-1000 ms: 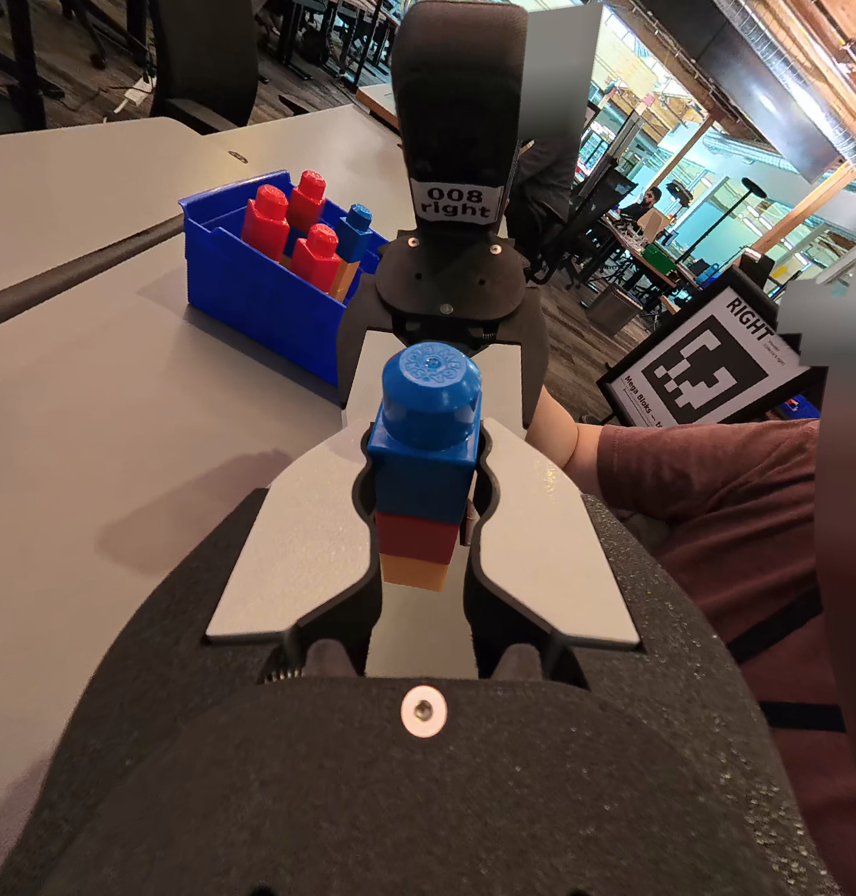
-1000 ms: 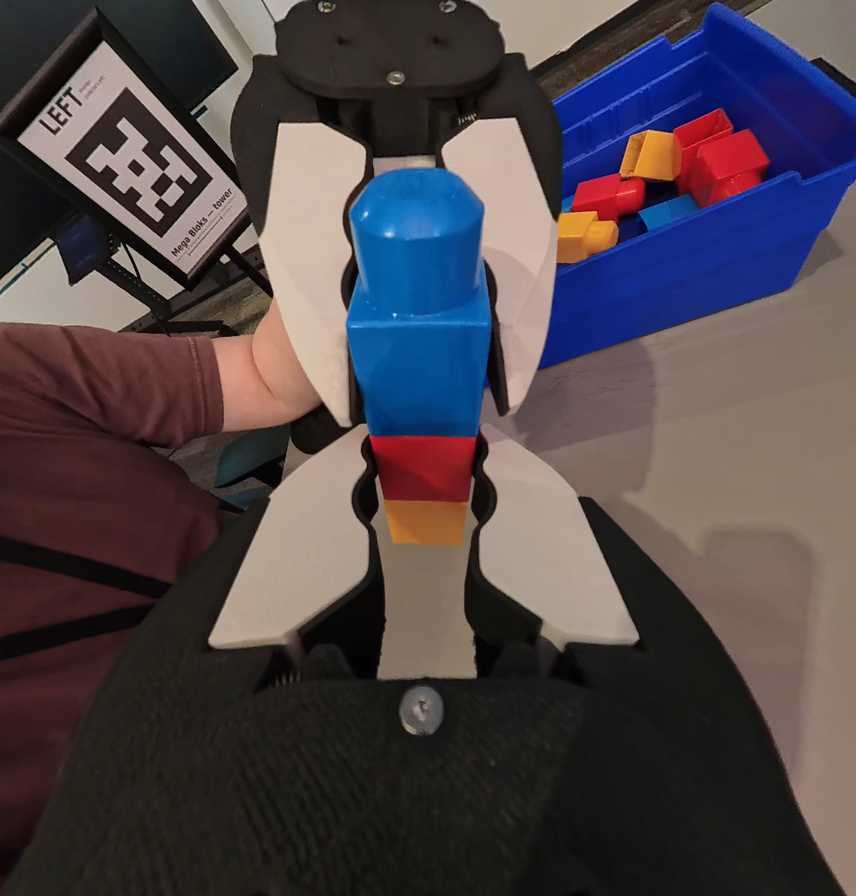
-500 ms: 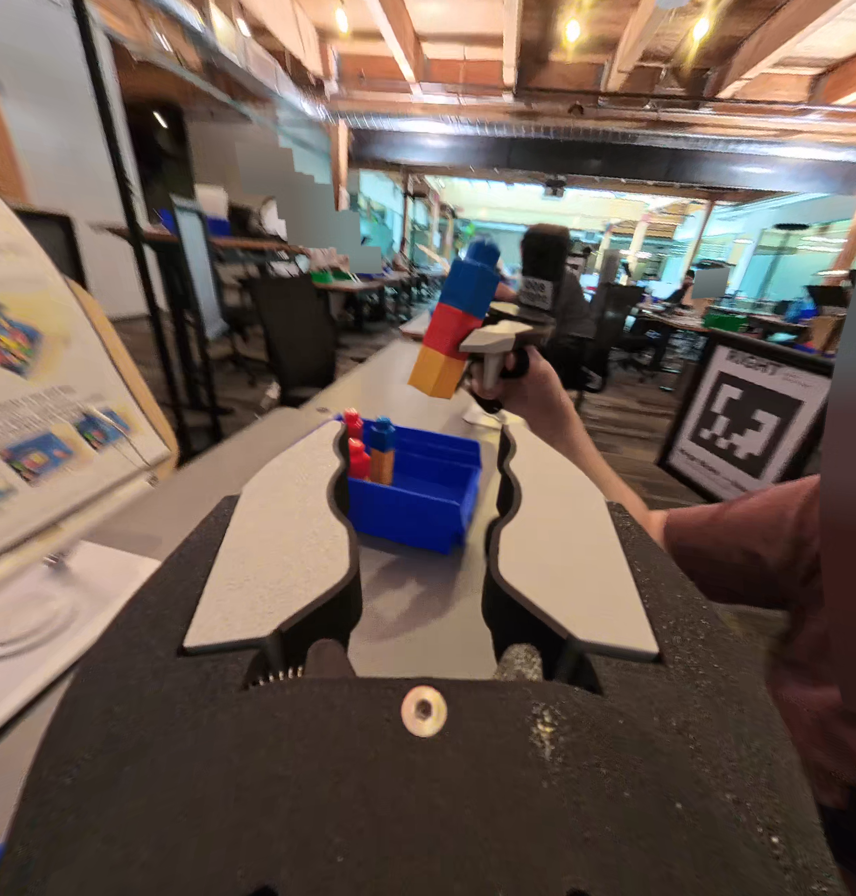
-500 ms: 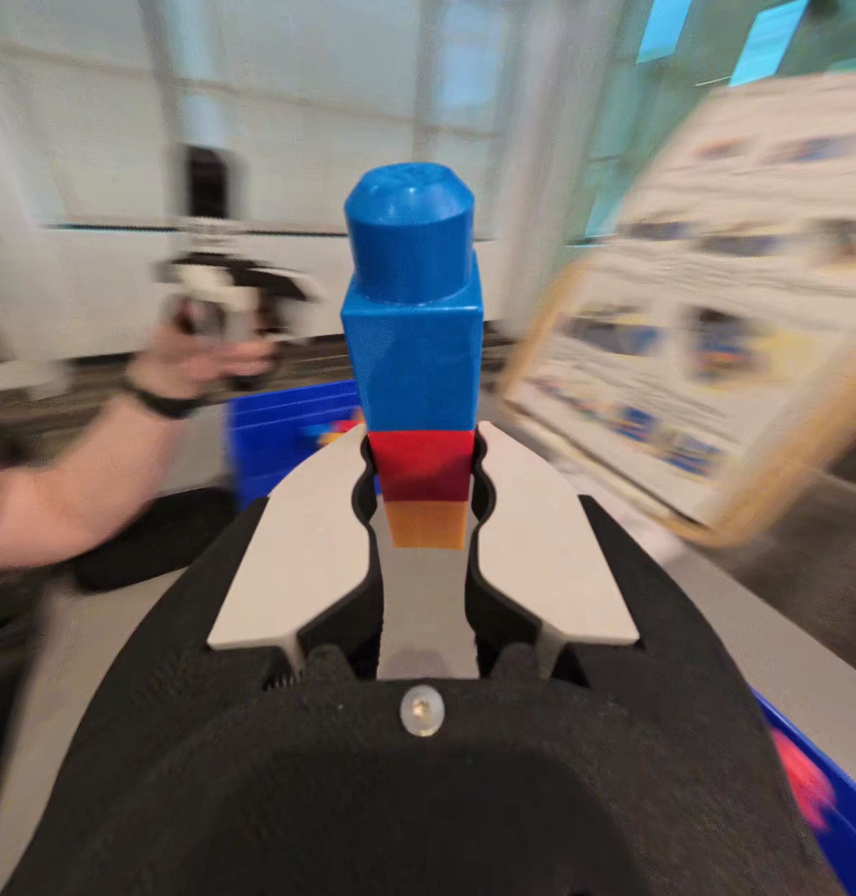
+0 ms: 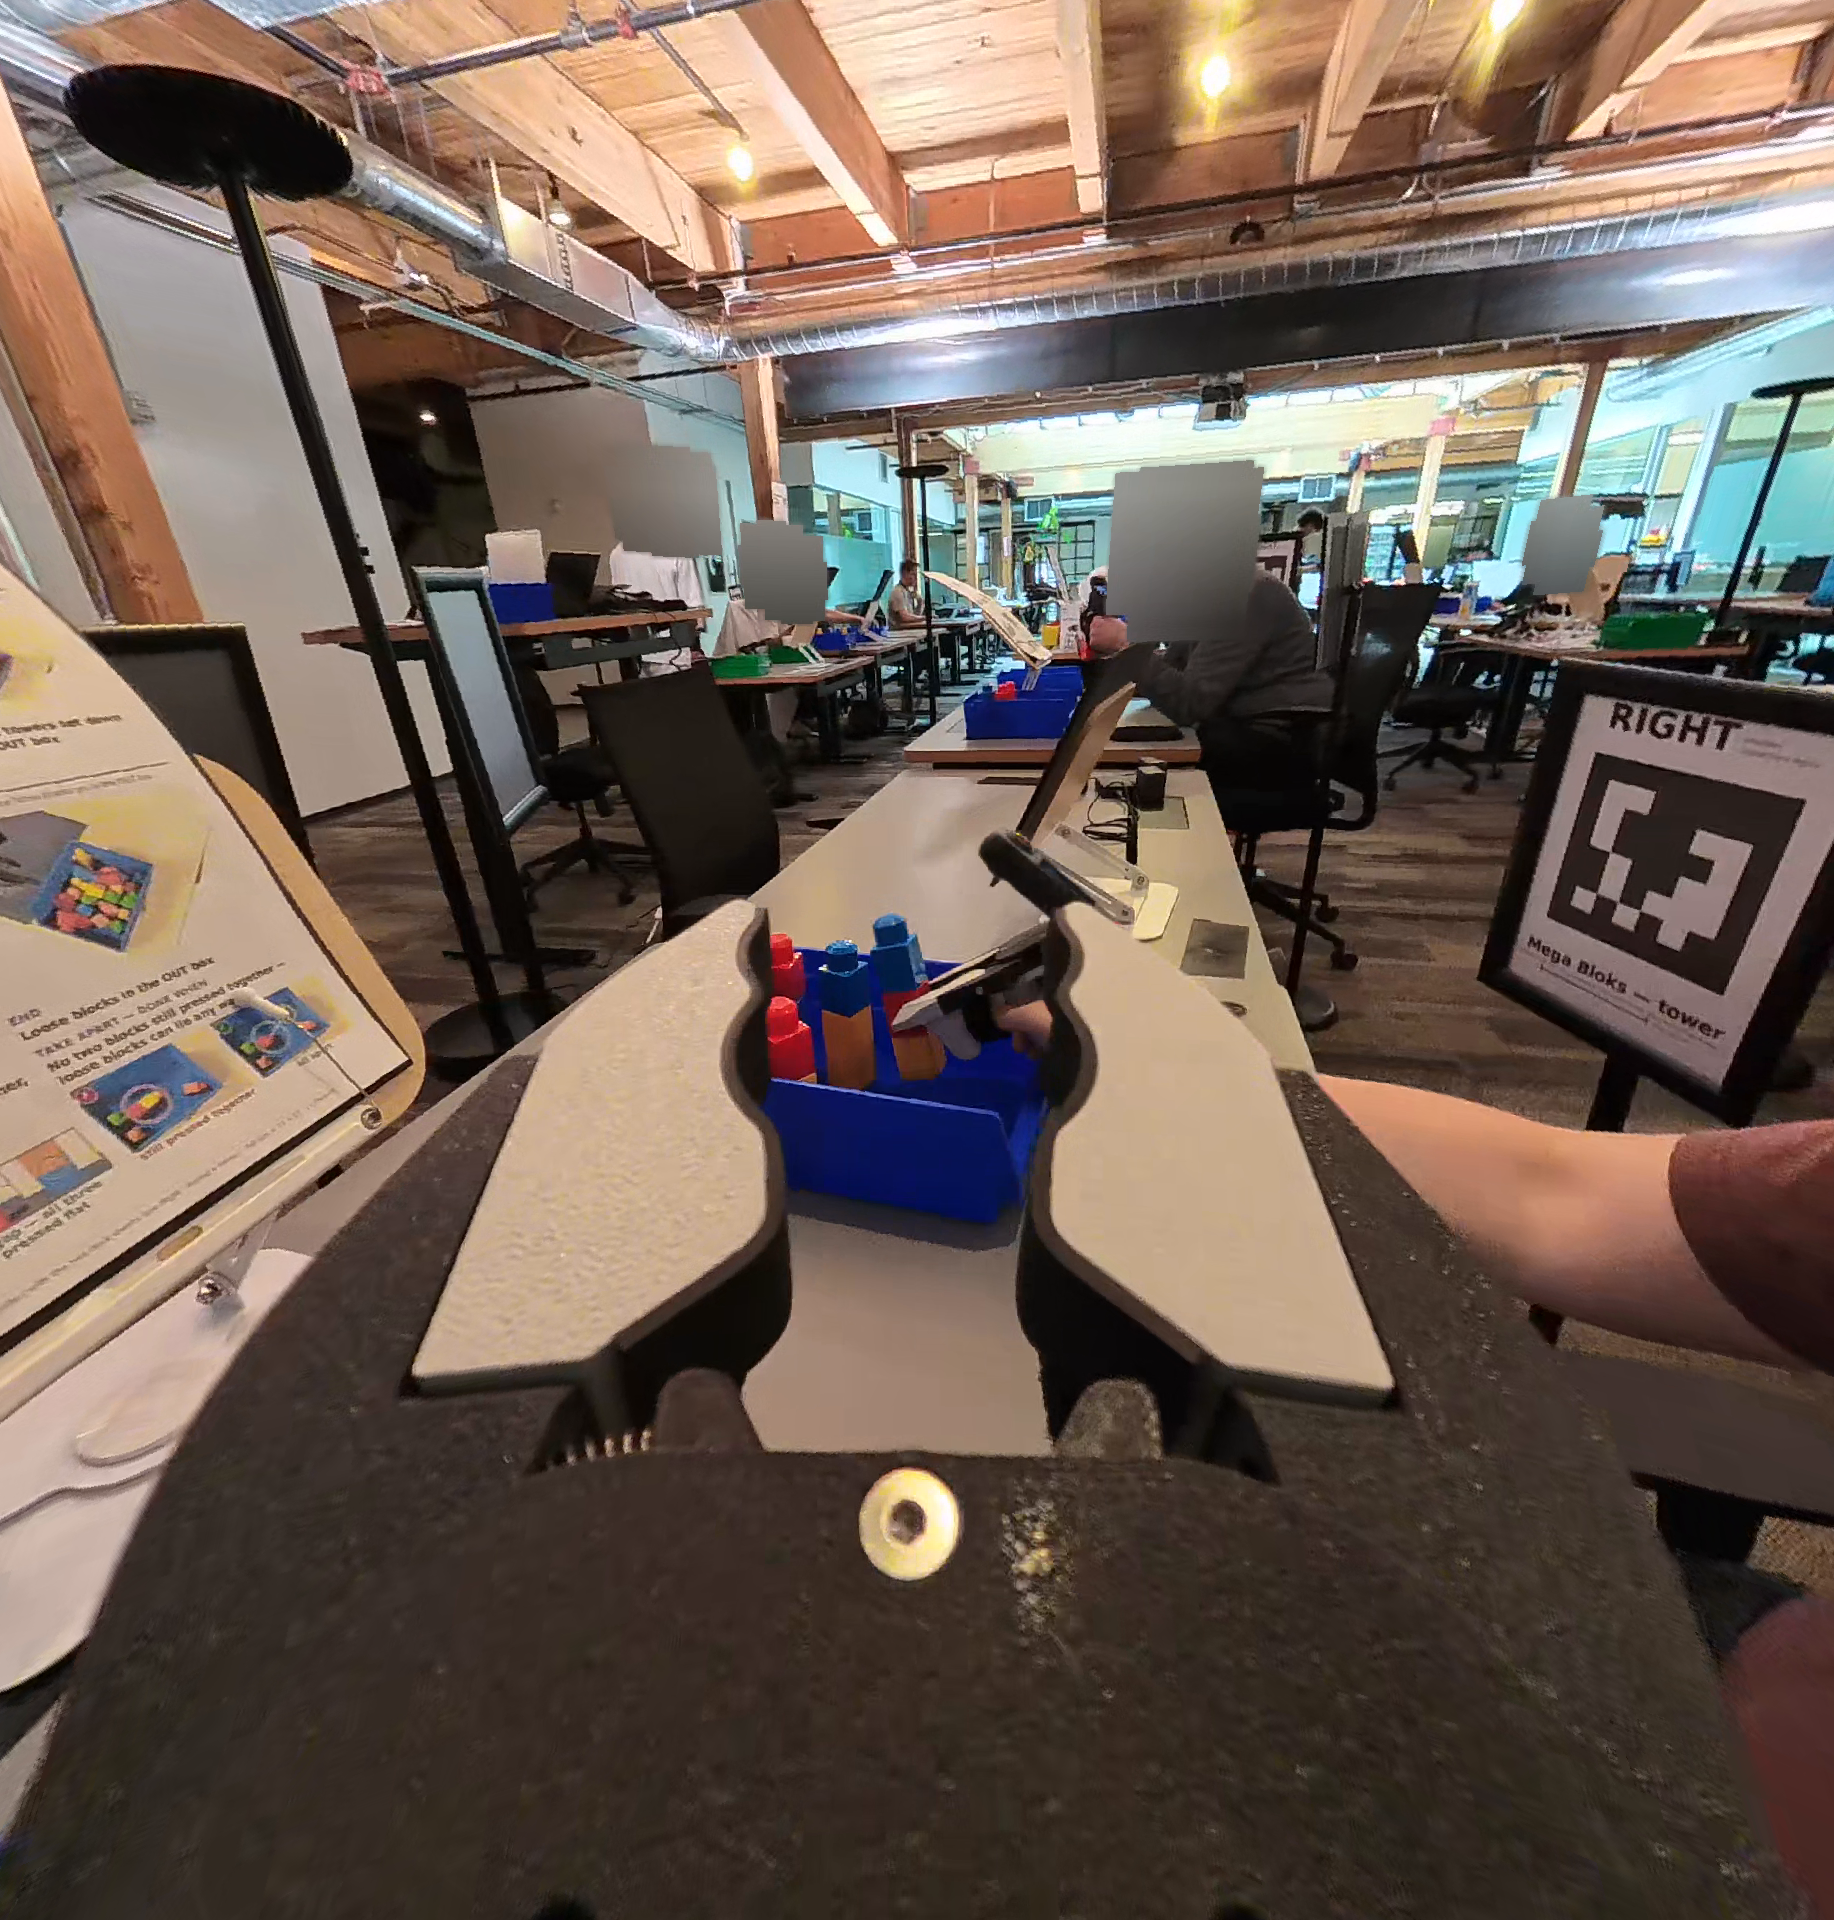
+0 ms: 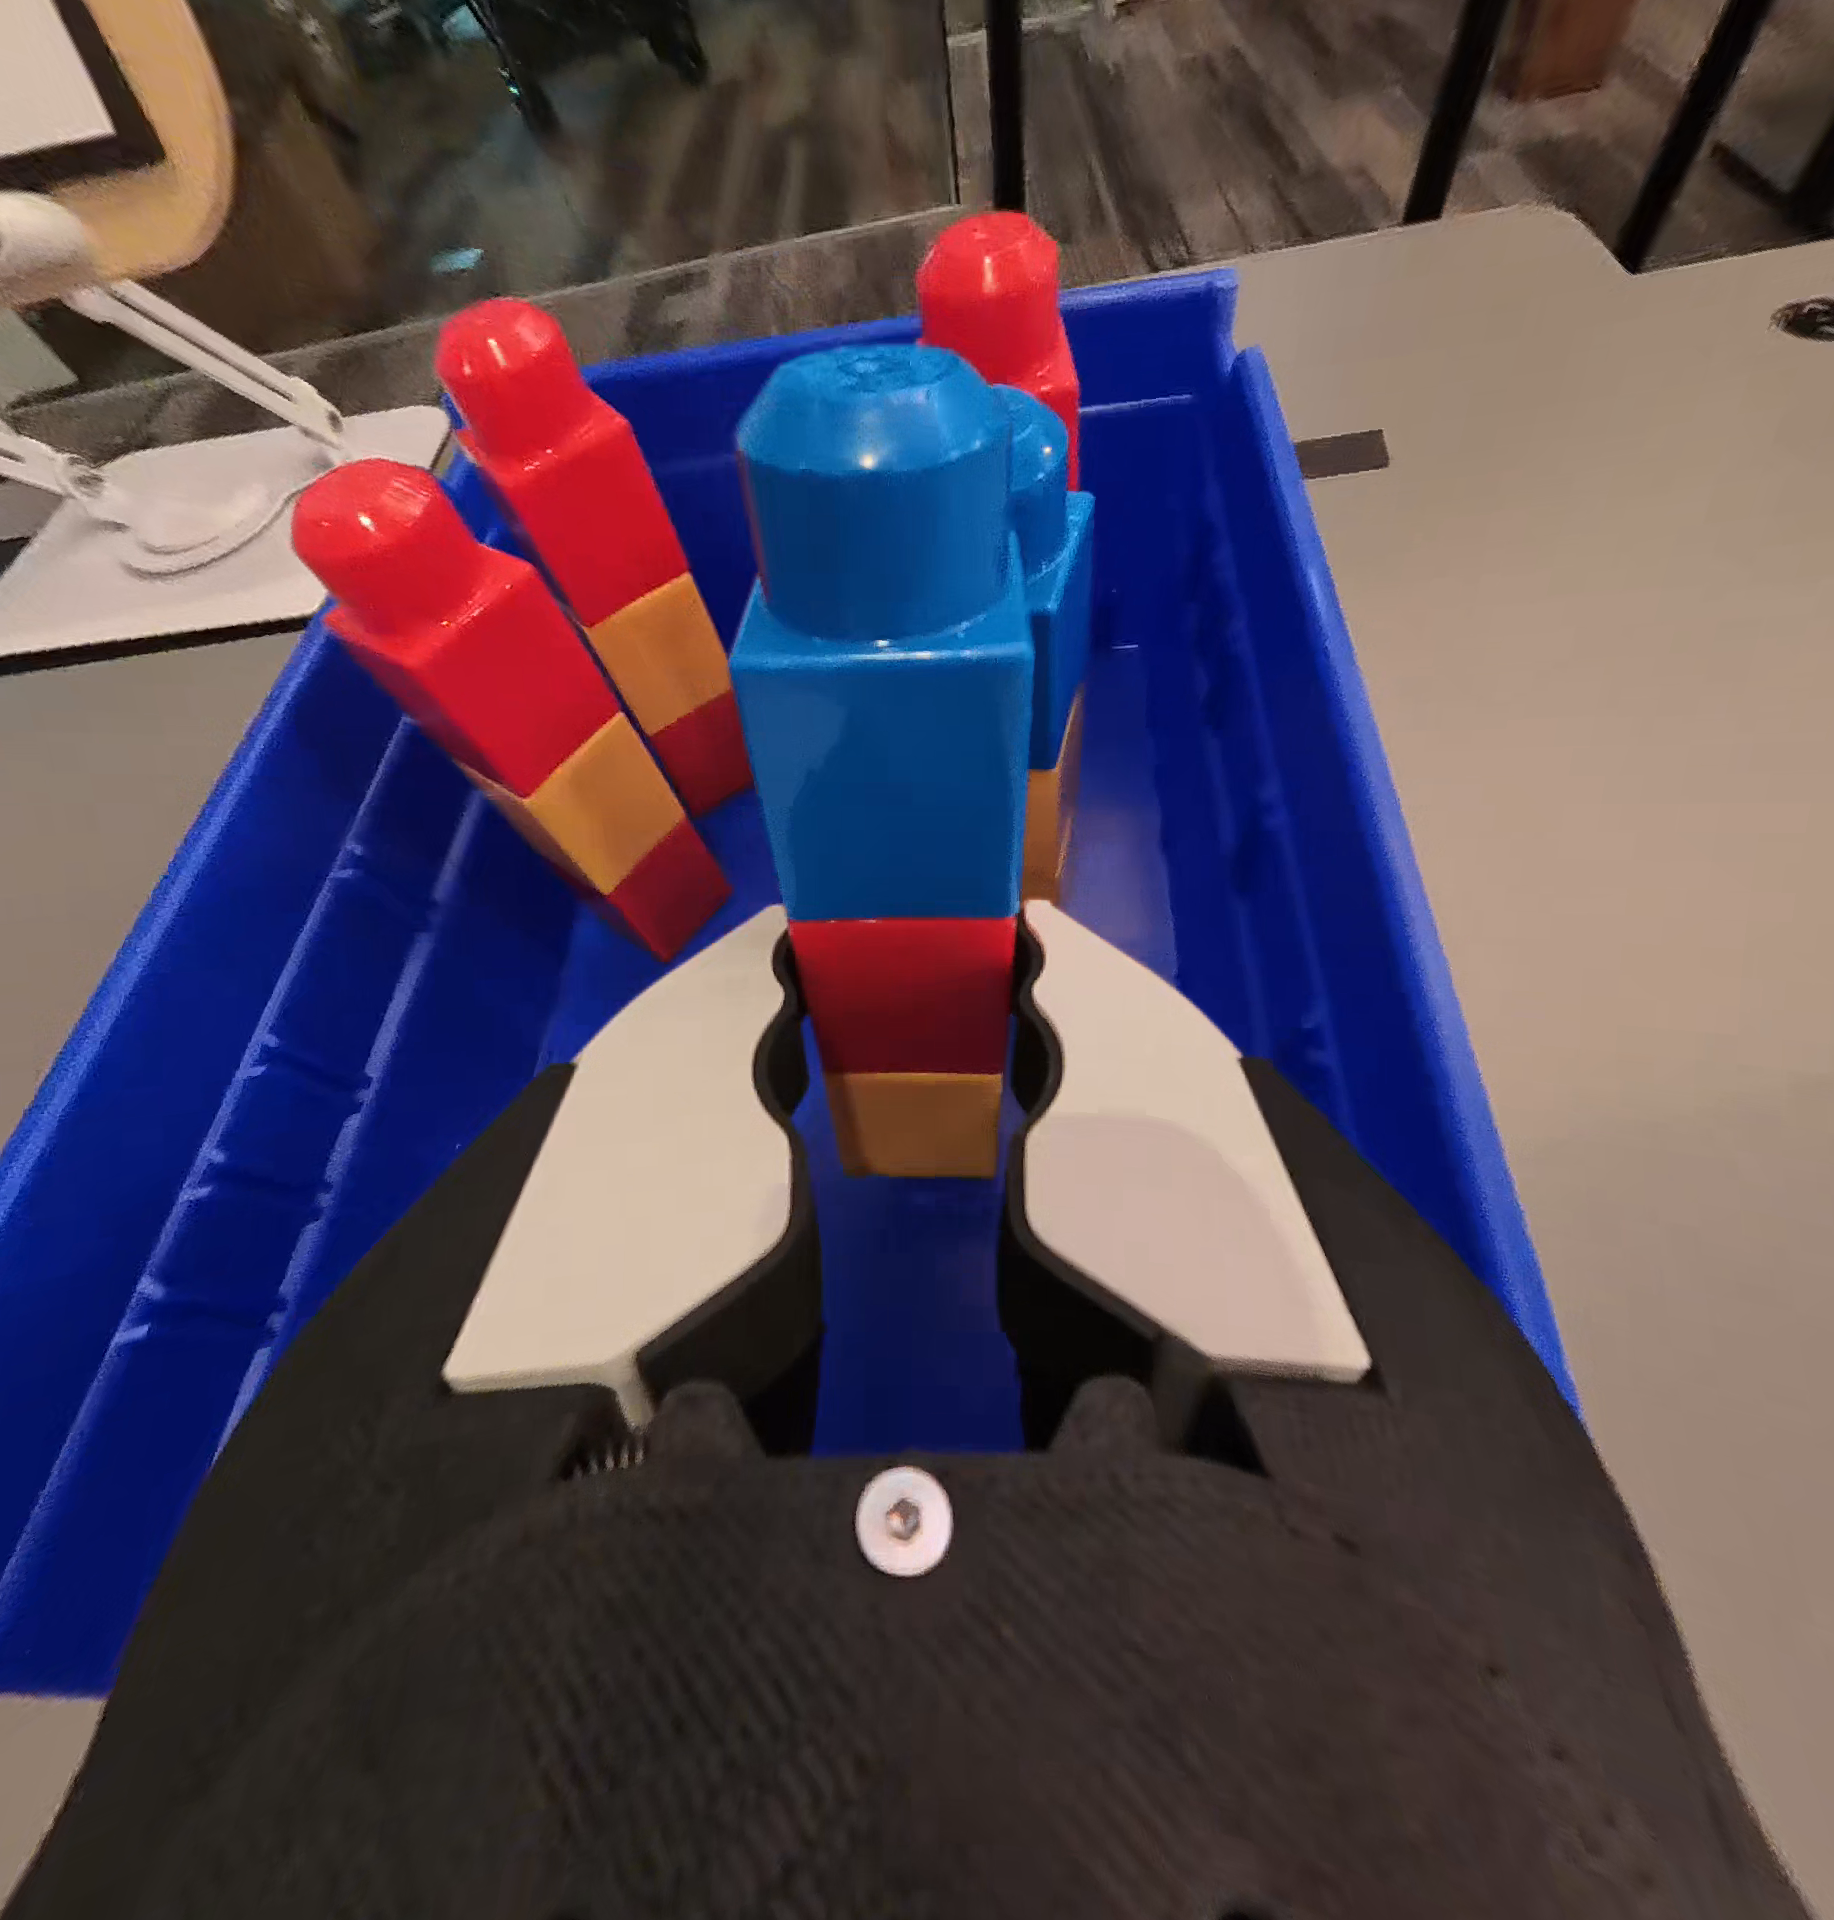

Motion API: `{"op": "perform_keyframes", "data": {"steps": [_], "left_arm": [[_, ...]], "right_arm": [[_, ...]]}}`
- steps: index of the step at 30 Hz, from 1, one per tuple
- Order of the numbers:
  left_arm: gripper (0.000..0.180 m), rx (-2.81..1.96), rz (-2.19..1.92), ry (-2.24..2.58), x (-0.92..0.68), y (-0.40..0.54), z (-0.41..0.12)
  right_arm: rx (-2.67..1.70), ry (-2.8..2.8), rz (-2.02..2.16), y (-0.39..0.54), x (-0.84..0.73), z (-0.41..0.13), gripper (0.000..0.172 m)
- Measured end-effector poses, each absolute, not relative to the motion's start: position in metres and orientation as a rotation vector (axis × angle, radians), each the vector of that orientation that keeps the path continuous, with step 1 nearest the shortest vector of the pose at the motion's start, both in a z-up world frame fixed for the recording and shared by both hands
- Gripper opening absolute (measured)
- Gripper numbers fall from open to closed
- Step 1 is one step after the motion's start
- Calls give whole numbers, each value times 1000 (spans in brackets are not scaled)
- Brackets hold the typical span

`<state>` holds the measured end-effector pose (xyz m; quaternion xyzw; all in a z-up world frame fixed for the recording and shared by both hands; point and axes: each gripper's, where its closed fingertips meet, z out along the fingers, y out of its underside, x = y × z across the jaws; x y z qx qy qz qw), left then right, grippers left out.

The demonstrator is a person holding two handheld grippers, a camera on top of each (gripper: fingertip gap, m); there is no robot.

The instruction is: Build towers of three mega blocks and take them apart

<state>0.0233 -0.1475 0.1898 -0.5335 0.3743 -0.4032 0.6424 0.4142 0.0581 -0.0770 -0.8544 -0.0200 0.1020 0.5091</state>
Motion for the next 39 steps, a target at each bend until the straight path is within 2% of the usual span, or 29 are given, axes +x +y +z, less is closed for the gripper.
{"op": "perform_keyframes", "data": {"steps": [20,39], "left_arm": [[50,-1233,-958,901,30,-157,186],[50,-1297,-966,962,42,-158,172]], "right_arm": [[-2308,-251,85,58,411,-111,38],[-2367,-247,137,28,422,-120,39]]}}
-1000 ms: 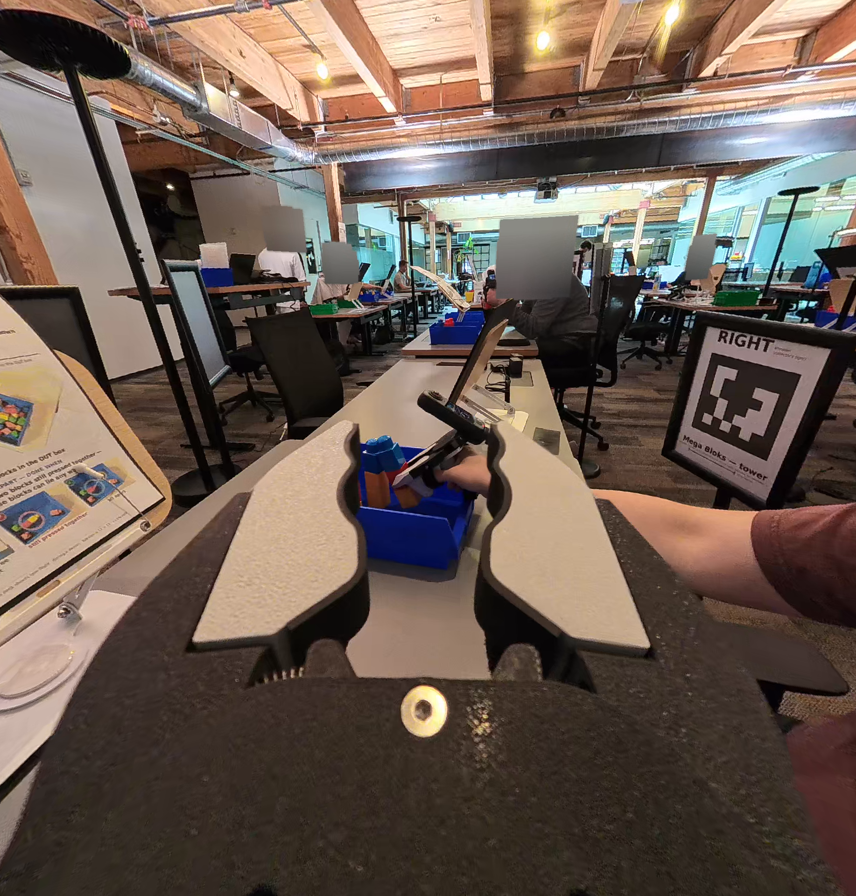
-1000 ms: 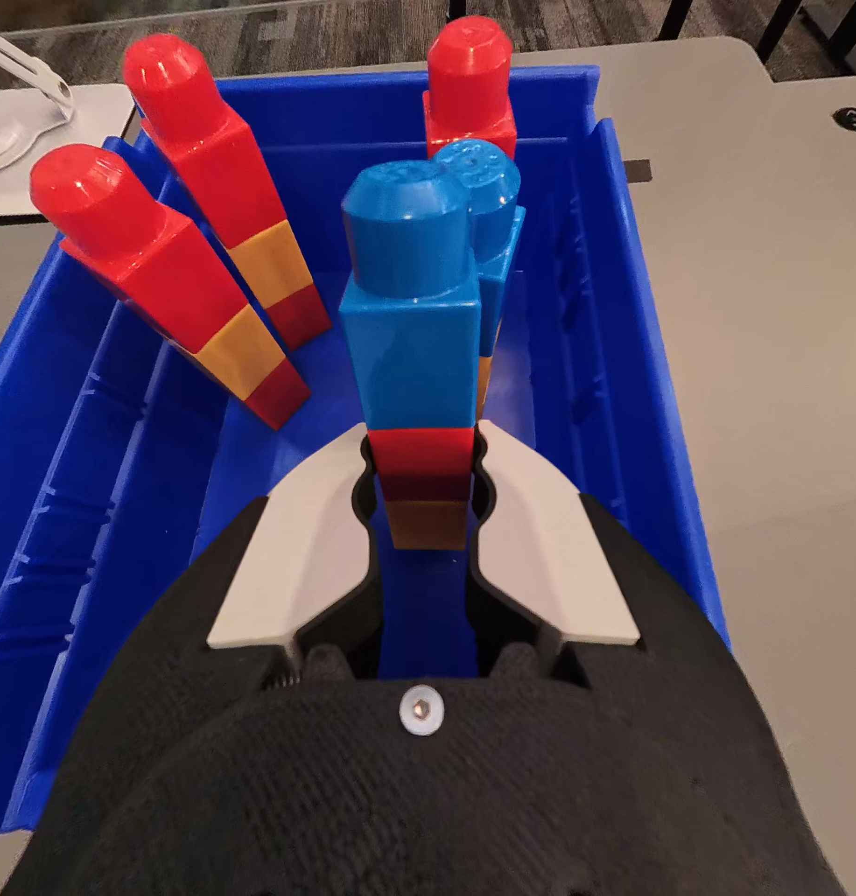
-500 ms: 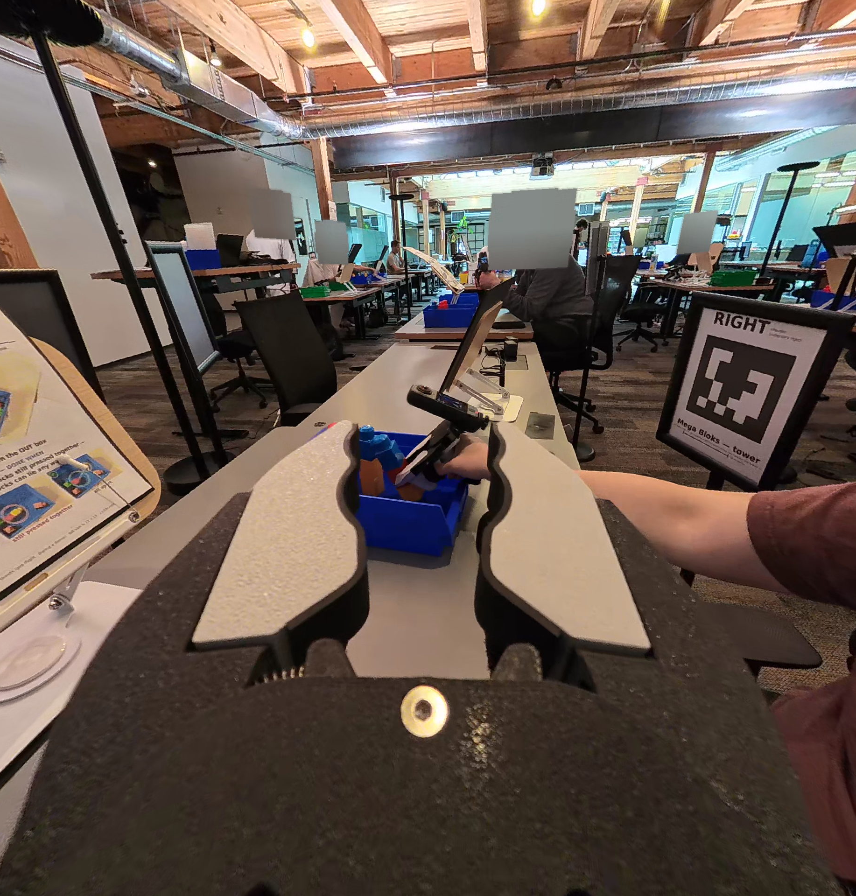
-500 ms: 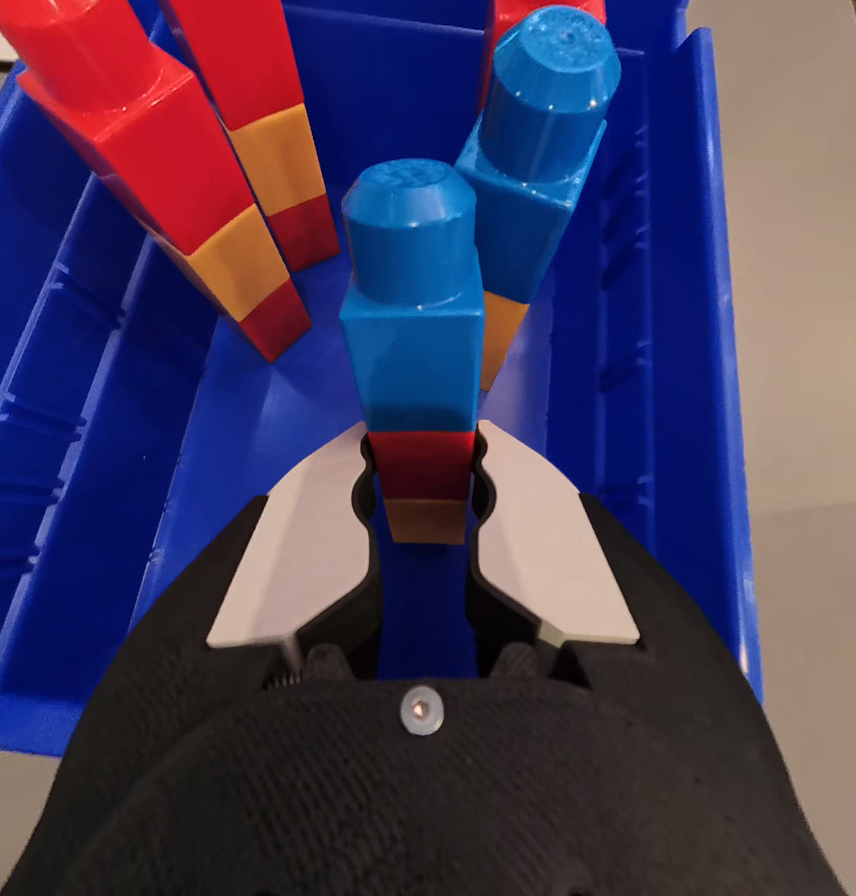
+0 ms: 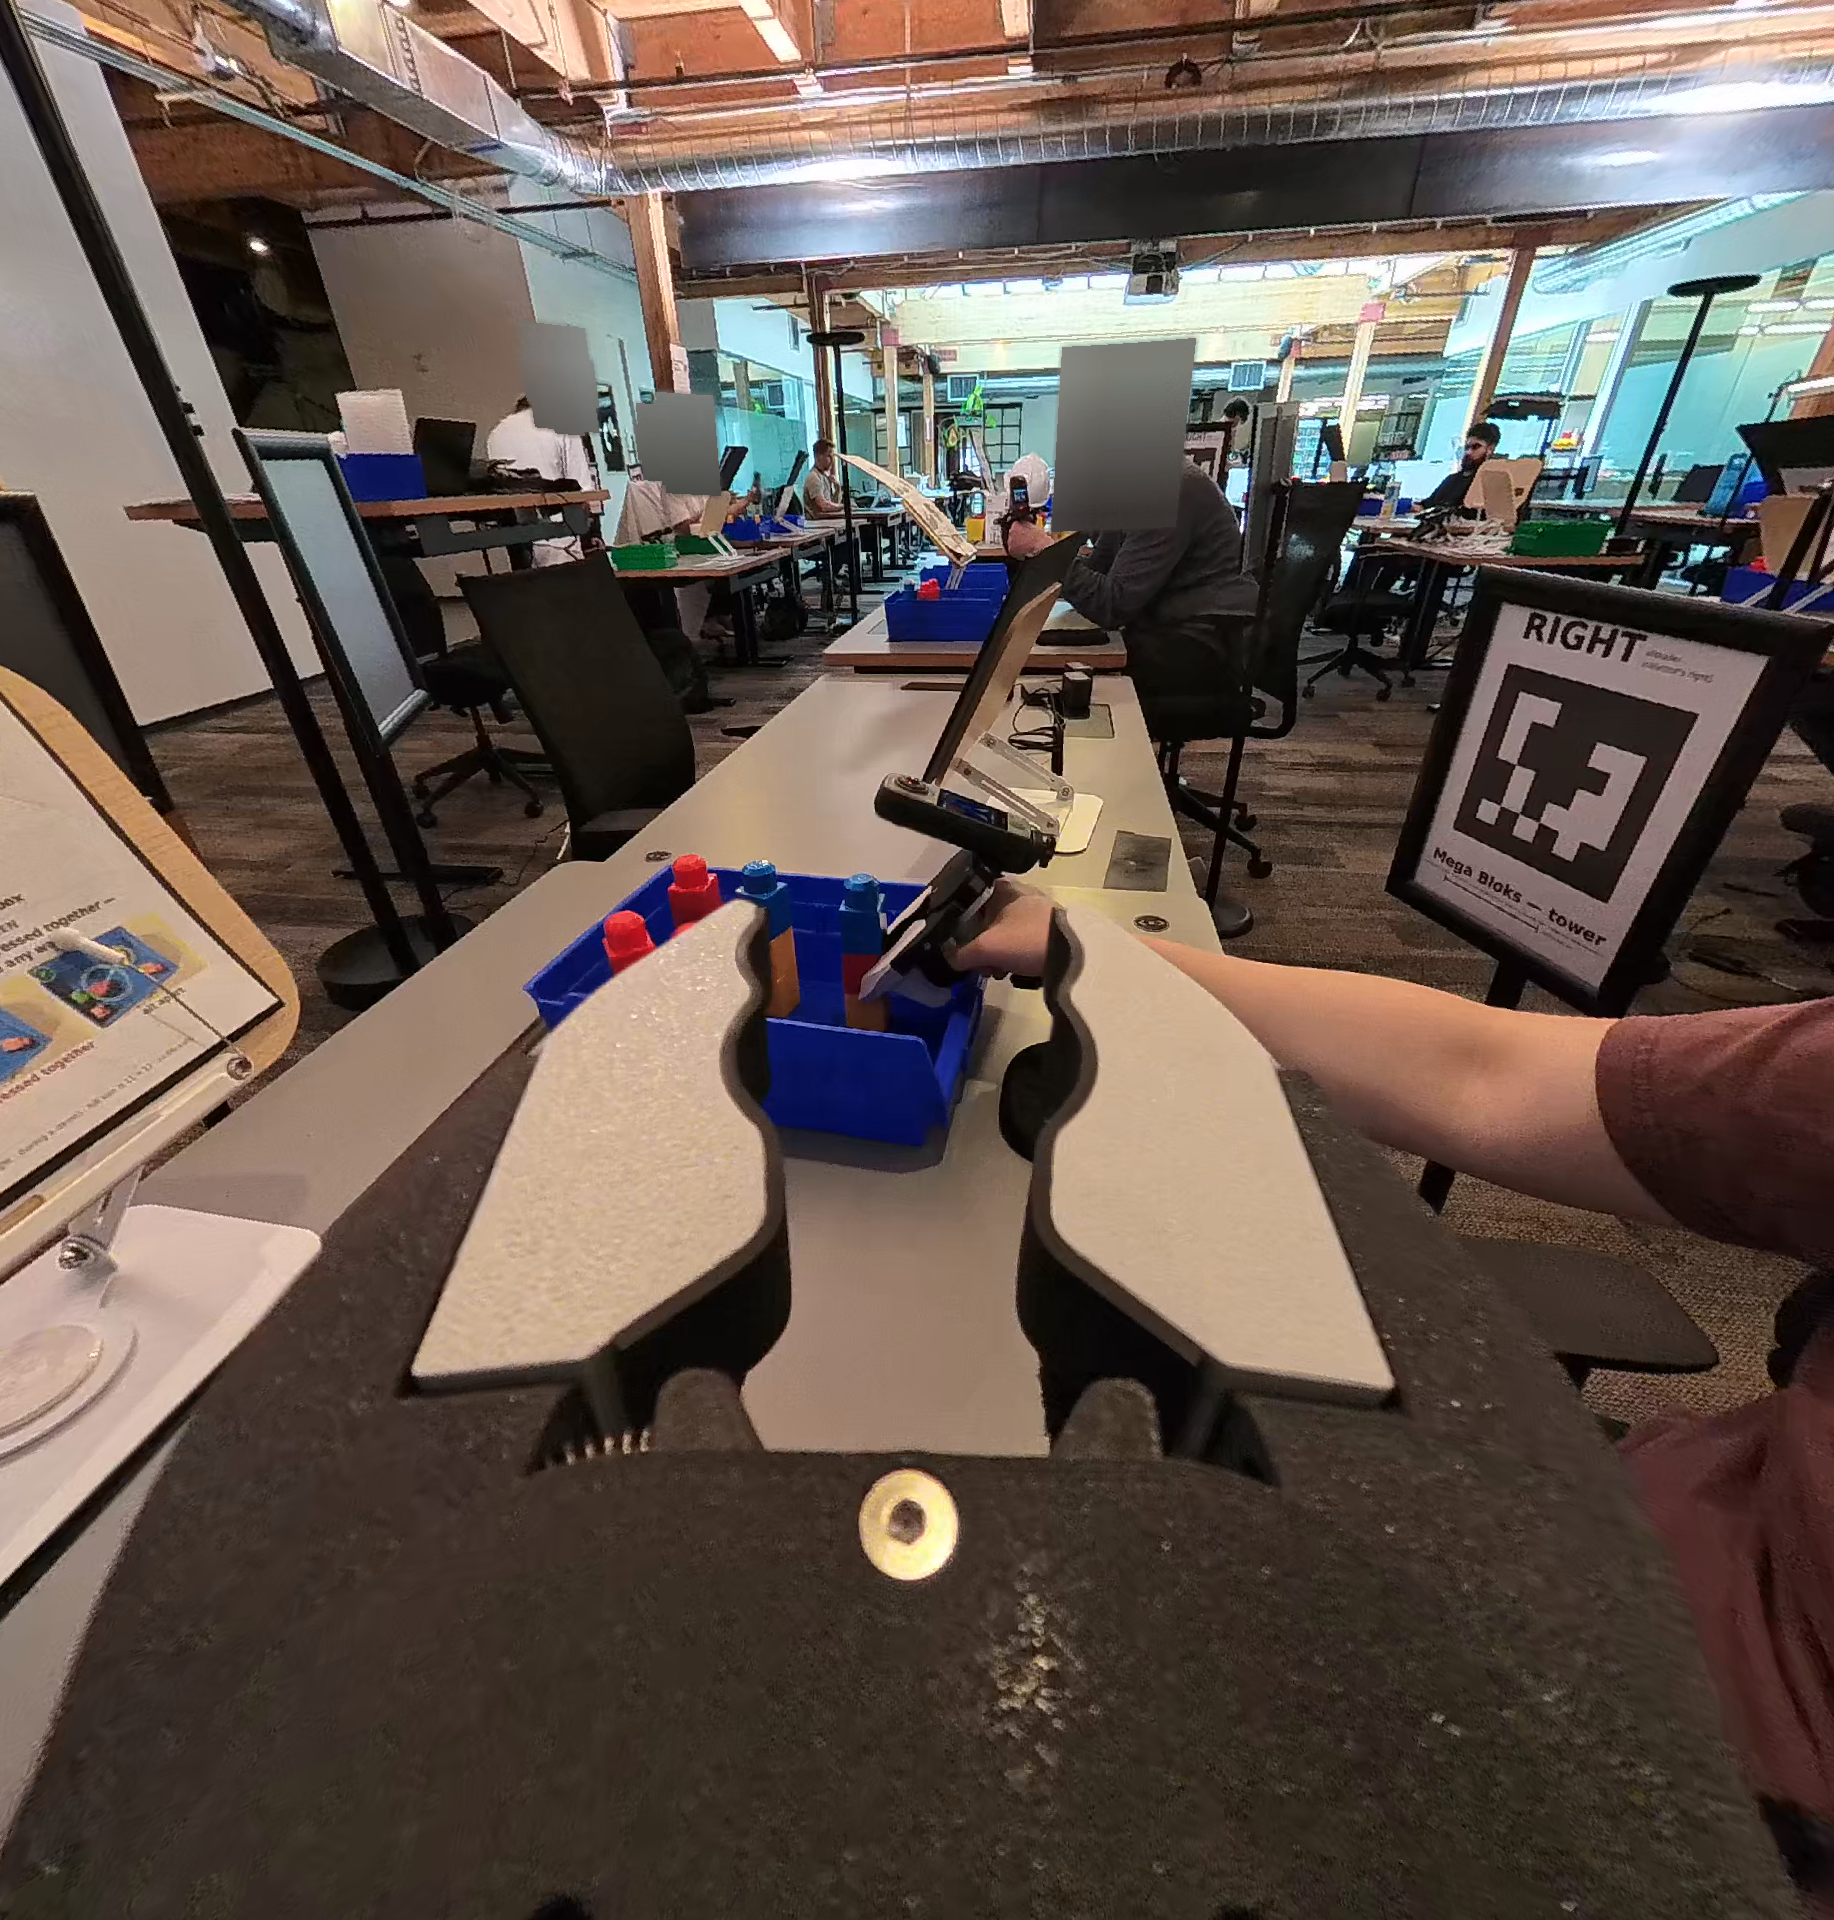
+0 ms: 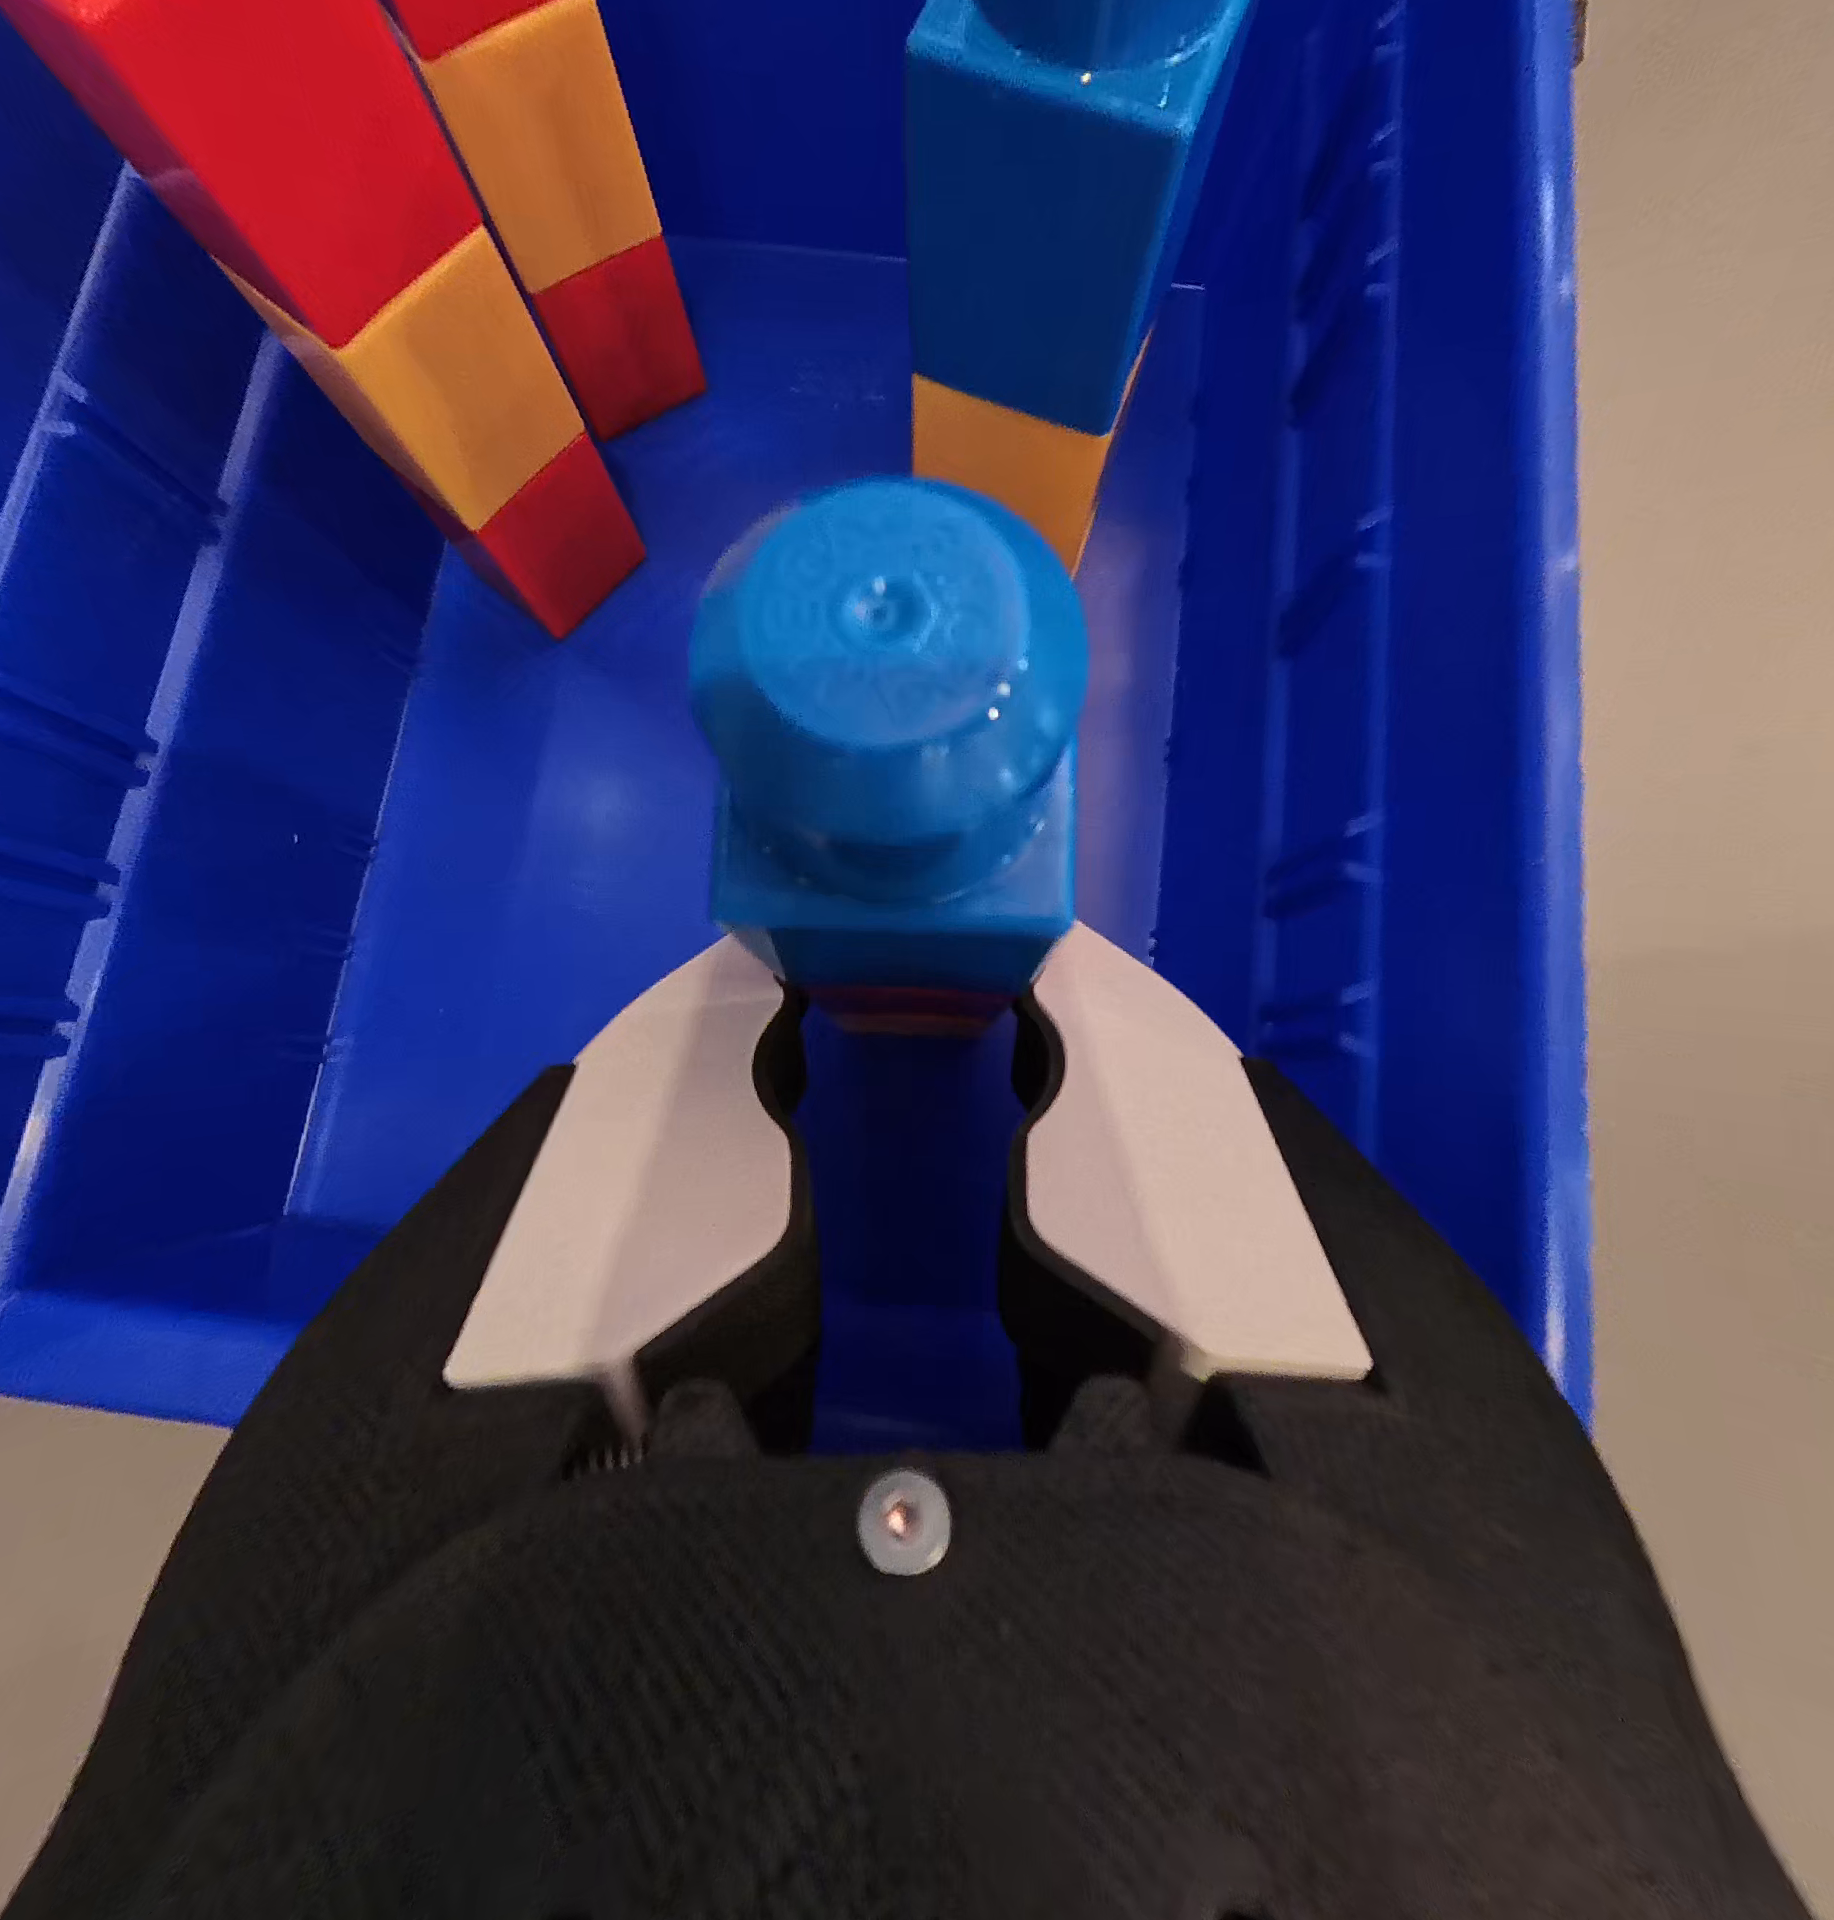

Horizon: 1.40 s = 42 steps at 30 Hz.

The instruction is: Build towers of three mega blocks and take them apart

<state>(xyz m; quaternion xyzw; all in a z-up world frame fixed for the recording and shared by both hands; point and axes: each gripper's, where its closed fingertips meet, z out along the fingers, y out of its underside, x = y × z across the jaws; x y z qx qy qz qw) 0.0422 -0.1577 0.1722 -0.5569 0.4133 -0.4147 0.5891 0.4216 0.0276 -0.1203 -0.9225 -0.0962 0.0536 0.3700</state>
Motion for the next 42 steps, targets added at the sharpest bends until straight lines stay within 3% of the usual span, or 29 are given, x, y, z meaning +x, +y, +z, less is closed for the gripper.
{"op": "perform_keyframes", "data": {"steps": [20,24,29,38,42], "left_arm": [[51,-1305,-972,959,29,-159,174],[57,-1361,-887,936,10,-151,170],[56,-1541,-548,763,-63,-115,152],[40,-1849,-293,531,-168,-68,93],[34,-1944,-190,534,-184,-46,64]], "right_arm": [[-2417,-153,73,53,432,-124,39],[-2385,-202,38,48,428,-117,53],[-2164,-201,0,31,420,-56,59],[-1427,-446,316,-23,304,141,67],[-1299,-664,487,-31,232,167,76]]}}
